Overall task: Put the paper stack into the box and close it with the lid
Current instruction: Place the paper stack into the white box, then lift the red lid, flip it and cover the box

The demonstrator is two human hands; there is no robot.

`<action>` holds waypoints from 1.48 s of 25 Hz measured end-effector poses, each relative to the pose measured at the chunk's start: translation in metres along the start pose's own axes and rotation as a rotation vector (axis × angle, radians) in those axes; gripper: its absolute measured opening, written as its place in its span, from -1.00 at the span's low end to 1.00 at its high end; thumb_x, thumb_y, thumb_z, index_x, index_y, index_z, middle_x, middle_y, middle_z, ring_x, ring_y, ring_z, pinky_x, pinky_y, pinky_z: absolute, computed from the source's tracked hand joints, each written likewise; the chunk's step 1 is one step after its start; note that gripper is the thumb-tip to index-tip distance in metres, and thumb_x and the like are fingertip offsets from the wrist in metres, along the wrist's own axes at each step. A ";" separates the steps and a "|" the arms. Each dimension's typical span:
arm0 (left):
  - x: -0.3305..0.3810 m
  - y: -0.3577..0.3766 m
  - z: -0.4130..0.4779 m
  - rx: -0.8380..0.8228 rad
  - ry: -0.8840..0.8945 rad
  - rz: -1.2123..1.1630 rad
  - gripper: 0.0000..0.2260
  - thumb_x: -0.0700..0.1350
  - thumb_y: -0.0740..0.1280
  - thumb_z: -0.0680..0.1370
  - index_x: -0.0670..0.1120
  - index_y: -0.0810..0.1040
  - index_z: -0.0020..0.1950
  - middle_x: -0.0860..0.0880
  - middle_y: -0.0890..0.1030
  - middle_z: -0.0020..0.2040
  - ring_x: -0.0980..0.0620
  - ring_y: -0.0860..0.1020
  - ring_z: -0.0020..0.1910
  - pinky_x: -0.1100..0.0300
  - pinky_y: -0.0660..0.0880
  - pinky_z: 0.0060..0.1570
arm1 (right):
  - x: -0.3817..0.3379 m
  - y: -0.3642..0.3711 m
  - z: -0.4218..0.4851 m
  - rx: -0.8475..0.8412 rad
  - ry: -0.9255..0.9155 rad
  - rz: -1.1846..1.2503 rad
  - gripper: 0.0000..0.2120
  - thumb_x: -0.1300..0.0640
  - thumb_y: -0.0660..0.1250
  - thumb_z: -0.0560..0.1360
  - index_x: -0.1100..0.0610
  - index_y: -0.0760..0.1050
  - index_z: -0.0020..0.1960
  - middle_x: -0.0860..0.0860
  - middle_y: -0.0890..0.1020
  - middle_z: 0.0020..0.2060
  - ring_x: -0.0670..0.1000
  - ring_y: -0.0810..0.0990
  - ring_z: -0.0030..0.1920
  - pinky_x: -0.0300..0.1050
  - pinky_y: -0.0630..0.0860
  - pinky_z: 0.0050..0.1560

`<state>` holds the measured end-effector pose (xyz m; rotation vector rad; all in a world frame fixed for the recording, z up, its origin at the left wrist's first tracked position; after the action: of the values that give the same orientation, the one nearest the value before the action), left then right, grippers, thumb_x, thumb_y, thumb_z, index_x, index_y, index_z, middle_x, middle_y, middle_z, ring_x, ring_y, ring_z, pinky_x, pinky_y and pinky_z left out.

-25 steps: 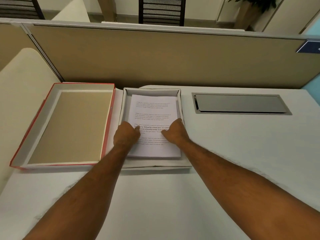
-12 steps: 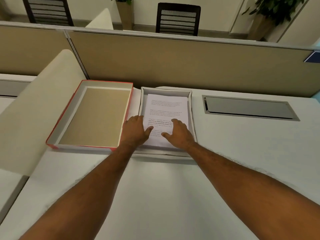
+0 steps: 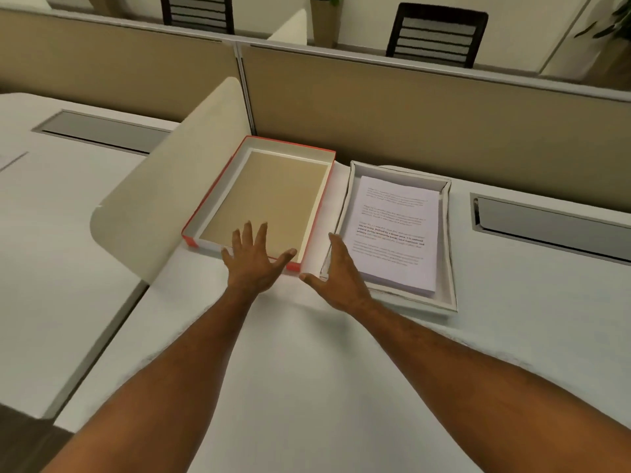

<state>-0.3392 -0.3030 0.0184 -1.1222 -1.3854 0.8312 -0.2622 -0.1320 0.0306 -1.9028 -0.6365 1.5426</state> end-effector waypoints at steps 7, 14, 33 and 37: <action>-0.091 -0.032 0.014 0.102 -0.226 -0.167 -0.01 0.48 0.18 0.38 -0.06 -0.10 0.59 -0.08 -0.18 0.61 -0.14 -0.16 0.58 -0.32 -0.07 0.46 | -0.031 0.040 0.035 0.039 0.100 0.337 -0.11 -0.02 0.51 0.37 0.06 0.05 0.50 0.04 0.31 0.41 0.07 0.37 0.40 -0.17 0.35 0.27; -0.131 -0.034 0.038 0.054 -0.407 -0.653 0.11 0.28 0.42 0.37 -0.20 -0.22 0.56 -0.22 0.08 0.59 -0.19 0.10 0.56 -0.05 0.12 0.50 | -0.021 0.061 0.076 -0.050 0.350 0.415 0.08 -0.12 0.49 0.37 0.16 -0.18 0.57 0.07 0.10 0.57 0.12 0.16 0.54 0.01 0.20 0.51; -0.050 -0.107 0.019 0.459 -0.018 -0.986 -0.26 -0.02 0.42 0.46 0.19 0.03 0.48 -0.03 0.23 0.51 -0.24 0.38 0.40 -0.24 0.48 0.23 | -0.048 0.006 0.041 -0.066 0.252 0.430 -0.34 0.02 0.48 0.41 0.15 0.23 0.36 0.07 0.47 0.24 -0.04 0.64 -0.13 -0.45 0.49 -0.22; -0.009 -0.124 0.005 0.527 0.106 -0.917 -0.15 -0.17 0.45 0.46 -0.01 -0.07 0.55 -0.14 0.20 0.54 -0.12 0.29 0.49 -0.09 0.36 0.40 | -0.080 -0.042 0.035 0.018 0.113 0.380 -0.27 -0.09 0.43 0.44 0.13 0.19 0.47 0.06 0.40 0.41 0.10 0.39 0.41 -0.19 0.31 0.18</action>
<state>-0.3652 -0.3486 0.1311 -0.0684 -1.2892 0.3974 -0.3132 -0.1525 0.1100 -2.1695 -0.2177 1.6410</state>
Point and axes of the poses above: each hand's wrist, its own z-axis towards the middle knuckle, its own y-axis out of the palm, x = y × z, the point moved 5 cm from there along z, towards the middle knuckle
